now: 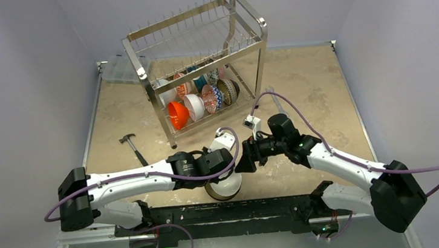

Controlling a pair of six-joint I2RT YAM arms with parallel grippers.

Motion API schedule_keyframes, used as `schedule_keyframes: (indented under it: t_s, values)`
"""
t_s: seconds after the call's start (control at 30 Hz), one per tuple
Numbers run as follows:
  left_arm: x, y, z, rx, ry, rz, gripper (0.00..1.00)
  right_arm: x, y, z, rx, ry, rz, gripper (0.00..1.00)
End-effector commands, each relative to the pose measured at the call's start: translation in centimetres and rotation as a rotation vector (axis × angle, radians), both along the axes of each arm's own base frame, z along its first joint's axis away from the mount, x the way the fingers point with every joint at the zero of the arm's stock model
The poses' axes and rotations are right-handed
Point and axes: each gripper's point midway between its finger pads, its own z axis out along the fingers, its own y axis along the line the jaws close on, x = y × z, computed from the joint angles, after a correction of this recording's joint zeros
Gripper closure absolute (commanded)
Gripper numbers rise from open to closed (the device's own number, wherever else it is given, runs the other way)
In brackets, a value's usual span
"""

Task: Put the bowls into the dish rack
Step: Pick up the bowl from the center of the board.

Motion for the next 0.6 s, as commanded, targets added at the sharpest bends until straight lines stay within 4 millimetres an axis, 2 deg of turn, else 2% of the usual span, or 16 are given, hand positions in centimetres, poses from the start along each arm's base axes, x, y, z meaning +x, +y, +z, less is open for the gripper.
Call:
schedule_keyframes:
  t_s: [0.0,0.13,0.3,0.37,0.43,0.57]
  values:
    - [1.1,-1.5,3.8,-0.126,-0.067,0.035,1.00,-0.1,1.2,1.2,0.044,-0.036,0.068,0.32]
    - [1.2,-1.8,4.5,-0.177,-0.077,0.047,1.00,-0.4,1.8,0.9,0.049,-0.026,0.093,0.42]
    - [1.2,-2.1,5.7,-0.236,-0.085,0.055,1.00,-0.3,2.7,0.8,0.044,-0.038,0.098,0.40]
    - [1.2,-2.1,6.1,-0.263,-0.090,0.061,1.00,-0.1,3.0,0.9,0.047,-0.044,0.093,0.42]
    - [1.2,-2.1,6.3,-0.287,-0.092,0.064,1.00,0.2,3.3,1.2,0.055,-0.050,0.089,0.52]
    - [1.3,-1.8,6.5,-0.305,-0.089,0.081,1.00,1.0,3.5,2.0,0.056,-0.075,0.054,0.93]
